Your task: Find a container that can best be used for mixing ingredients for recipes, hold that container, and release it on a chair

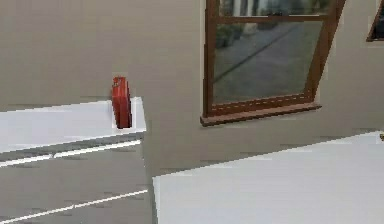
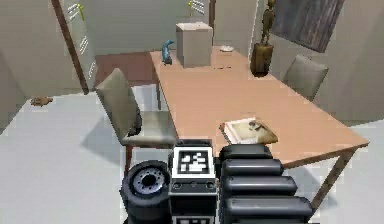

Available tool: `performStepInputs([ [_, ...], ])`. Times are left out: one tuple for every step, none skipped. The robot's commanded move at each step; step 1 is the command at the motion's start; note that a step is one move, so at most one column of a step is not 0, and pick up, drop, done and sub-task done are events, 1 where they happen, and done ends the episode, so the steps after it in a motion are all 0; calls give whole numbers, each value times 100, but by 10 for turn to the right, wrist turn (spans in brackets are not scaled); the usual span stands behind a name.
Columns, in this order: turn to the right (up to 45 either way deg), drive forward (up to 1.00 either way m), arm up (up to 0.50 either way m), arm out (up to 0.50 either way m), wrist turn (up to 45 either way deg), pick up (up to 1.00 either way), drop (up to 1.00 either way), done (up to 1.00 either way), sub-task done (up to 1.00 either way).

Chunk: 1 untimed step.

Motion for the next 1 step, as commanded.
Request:
performStepInputs([
  [420,0,0,0,0,0,0,0,0],
])
